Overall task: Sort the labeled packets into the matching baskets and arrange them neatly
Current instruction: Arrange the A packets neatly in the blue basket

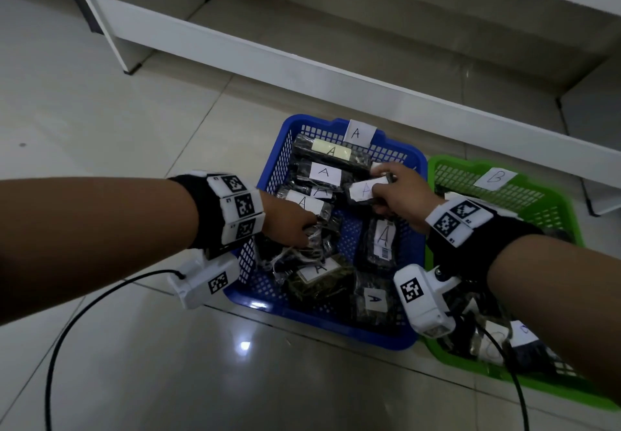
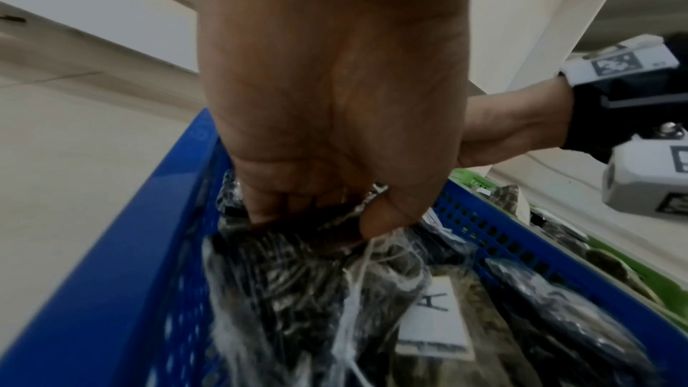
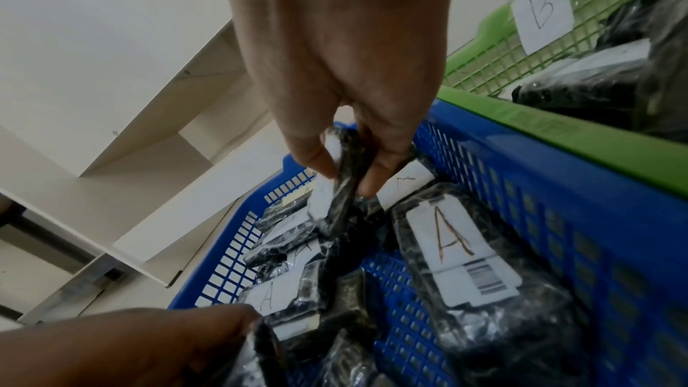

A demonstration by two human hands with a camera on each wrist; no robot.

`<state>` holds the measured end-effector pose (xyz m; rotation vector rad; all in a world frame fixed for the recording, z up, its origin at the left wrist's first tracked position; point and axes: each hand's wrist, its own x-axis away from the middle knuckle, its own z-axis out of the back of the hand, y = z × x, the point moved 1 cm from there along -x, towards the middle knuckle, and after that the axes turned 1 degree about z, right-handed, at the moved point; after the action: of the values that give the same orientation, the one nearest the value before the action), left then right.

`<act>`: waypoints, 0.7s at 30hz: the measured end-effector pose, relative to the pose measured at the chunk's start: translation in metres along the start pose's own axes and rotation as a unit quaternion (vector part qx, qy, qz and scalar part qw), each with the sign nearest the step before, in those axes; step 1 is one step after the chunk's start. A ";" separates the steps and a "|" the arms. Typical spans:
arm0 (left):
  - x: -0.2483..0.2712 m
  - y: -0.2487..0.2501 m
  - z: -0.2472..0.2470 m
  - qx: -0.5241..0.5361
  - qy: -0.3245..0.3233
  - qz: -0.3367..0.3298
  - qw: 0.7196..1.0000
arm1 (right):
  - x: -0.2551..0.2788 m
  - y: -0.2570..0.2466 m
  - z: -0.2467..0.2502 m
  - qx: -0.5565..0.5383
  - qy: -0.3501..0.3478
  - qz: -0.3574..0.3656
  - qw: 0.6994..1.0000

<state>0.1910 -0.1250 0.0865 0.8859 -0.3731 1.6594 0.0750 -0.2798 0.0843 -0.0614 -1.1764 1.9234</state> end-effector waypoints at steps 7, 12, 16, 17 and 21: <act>-0.005 -0.003 -0.008 -0.004 -0.004 0.001 1.000 | -0.002 0.003 -0.001 0.145 -0.044 0.010 0.988; -0.010 -0.004 -0.011 -0.006 -0.002 0.008 1.000 | -0.009 0.008 -0.004 0.205 -0.060 0.031 0.977; -0.011 -0.004 -0.011 -0.003 0.004 0.006 1.000 | -0.013 0.014 -0.011 0.266 -0.038 0.052 0.962; -0.011 -0.004 -0.011 -0.003 0.005 0.005 1.000 | -0.013 0.015 -0.013 0.270 -0.028 0.055 0.961; -0.011 -0.005 -0.013 0.006 0.011 -0.001 1.000 | -0.012 0.021 -0.018 0.236 0.002 0.078 0.968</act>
<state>0.1918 -0.1232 0.0689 0.8756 -0.3471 1.6695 0.0773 -0.2790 0.0539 0.1007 -0.6989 2.2951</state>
